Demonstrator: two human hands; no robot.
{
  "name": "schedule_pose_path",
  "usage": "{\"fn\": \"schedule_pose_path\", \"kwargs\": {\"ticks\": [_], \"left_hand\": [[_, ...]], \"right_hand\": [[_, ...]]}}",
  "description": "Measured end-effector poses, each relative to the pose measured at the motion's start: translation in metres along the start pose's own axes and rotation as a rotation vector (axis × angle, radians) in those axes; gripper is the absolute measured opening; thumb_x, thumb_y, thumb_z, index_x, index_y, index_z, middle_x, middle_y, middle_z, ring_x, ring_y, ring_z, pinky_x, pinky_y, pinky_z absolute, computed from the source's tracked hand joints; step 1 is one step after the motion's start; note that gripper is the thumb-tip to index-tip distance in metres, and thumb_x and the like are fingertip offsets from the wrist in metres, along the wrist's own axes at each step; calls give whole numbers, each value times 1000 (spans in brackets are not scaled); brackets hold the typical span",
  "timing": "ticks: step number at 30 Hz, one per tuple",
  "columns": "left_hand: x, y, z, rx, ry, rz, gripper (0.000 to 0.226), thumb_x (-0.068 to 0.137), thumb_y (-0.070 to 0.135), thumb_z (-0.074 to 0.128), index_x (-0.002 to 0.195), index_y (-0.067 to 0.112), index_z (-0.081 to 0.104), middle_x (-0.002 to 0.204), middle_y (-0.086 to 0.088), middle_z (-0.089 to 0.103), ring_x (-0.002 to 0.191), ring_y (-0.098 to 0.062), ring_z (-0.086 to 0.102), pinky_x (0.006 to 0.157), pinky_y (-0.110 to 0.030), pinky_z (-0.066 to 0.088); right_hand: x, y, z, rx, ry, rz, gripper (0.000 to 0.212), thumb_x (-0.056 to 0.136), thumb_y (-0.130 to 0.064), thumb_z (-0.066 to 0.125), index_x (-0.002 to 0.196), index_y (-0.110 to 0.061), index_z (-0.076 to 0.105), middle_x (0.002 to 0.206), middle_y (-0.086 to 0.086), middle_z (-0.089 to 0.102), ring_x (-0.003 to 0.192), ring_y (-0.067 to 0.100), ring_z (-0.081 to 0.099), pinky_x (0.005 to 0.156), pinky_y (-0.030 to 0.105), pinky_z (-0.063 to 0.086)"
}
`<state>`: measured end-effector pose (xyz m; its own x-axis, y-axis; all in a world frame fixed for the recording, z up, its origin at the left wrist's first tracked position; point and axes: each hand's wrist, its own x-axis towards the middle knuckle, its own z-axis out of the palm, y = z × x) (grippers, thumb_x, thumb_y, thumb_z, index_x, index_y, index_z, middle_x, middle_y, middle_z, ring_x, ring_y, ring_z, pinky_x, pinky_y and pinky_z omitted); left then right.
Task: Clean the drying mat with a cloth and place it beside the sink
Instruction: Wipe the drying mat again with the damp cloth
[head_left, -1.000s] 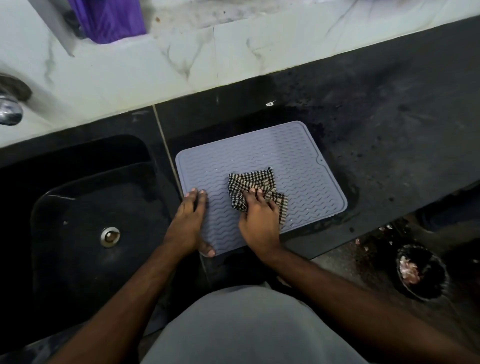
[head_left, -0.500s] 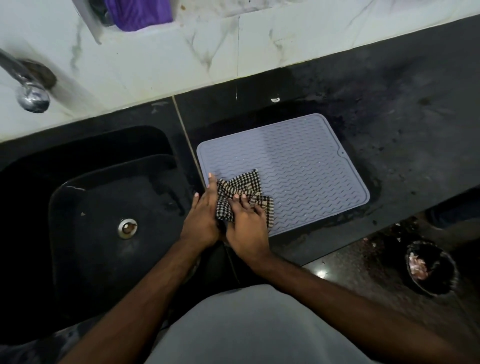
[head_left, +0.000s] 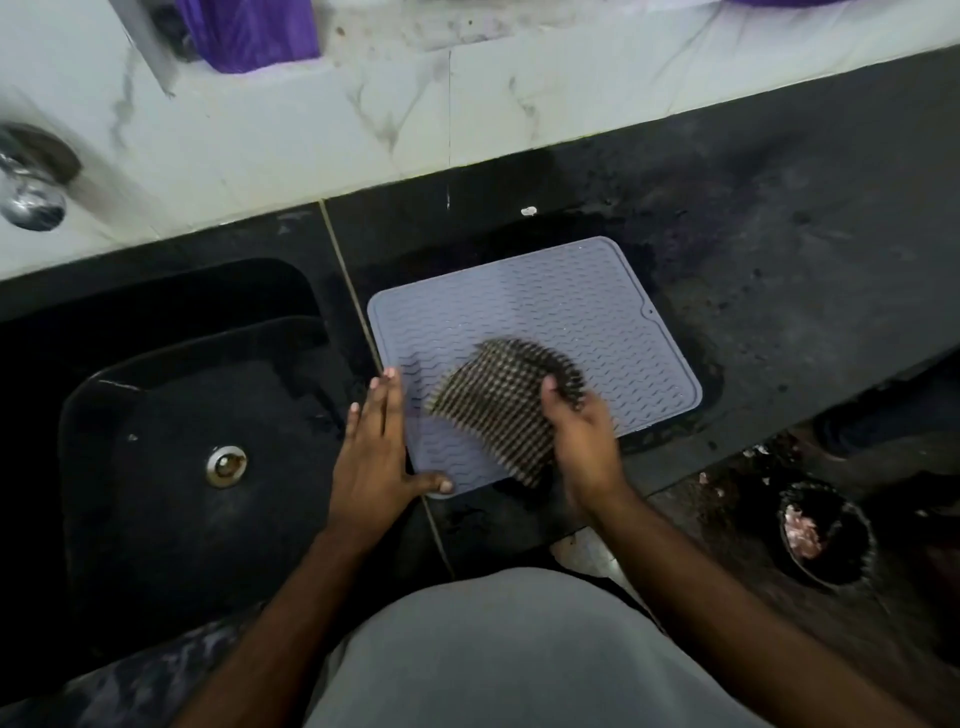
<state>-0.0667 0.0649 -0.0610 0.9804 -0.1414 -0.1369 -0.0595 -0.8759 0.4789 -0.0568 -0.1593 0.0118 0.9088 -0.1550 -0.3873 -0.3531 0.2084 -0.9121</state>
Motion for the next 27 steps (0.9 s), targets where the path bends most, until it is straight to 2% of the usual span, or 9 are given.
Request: {"fn": "schedule_pose_path", "kwargs": {"ticks": [3,5,8,10,14,20,22,24,27], "left_hand": [[0,-2,0,-16,-19,-27,141,62,74,77,163,16,-3,170,3,-5,157,-14,-6,126,-39,-7],[3,-1,2,-8,-53,-33,137,63,70,79,164,20,2,171,1,6,157,-15,-3,125,-39,-10],[7,0,3,-10,-89,-45,137,62,70,80,164,22,2,171,1,11,157,-14,2,122,-35,-16],[8,-2,3,9,-87,-53,142,60,73,79,163,21,-3,171,0,9,157,-14,2,122,-33,-17],[9,-3,2,37,-85,-75,151,54,82,74,162,19,-11,171,0,1,158,-15,1,122,-36,-18],[8,0,-5,11,-83,-64,159,54,81,76,140,33,-48,171,3,10,158,-14,3,123,-40,-17],[7,1,-7,48,-78,-39,156,59,76,77,143,30,-45,171,0,10,158,-16,7,124,-42,-13],[6,1,-5,81,-43,-12,146,69,64,77,153,19,-33,170,-3,18,157,-17,12,127,-47,-6],[6,0,-2,26,16,31,125,87,43,70,155,11,-29,166,-2,29,156,-16,17,127,-50,2]], "right_hand": [[15,-14,-39,-183,135,-282,33,97,-31,57,115,-7,69,112,10,74,107,24,69,92,38,57],[31,-4,-62,-423,156,-410,36,97,-22,57,127,-5,64,126,12,68,122,25,62,106,45,48],[45,30,-82,-762,129,-353,51,93,-6,58,143,-16,54,149,5,51,145,23,39,122,50,23],[43,53,-76,-1005,139,-302,64,90,-9,58,151,-21,44,159,0,37,152,21,23,125,46,9],[25,78,-35,-1282,143,-340,77,85,-21,58,157,-19,30,166,2,20,155,20,13,125,46,7],[-3,100,10,-1377,-39,-390,80,85,-29,51,159,-18,22,168,0,10,155,16,3,125,43,4],[-11,105,21,-1343,-106,-443,80,82,-31,47,159,-19,25,167,-1,13,155,15,6,125,42,6],[-19,107,33,-1246,-199,-478,78,83,-29,47,158,-19,28,166,-3,17,155,13,9,125,37,3],[-27,101,49,-960,-417,-357,63,94,-16,52,154,-15,36,162,1,30,152,13,21,123,27,4]]}}
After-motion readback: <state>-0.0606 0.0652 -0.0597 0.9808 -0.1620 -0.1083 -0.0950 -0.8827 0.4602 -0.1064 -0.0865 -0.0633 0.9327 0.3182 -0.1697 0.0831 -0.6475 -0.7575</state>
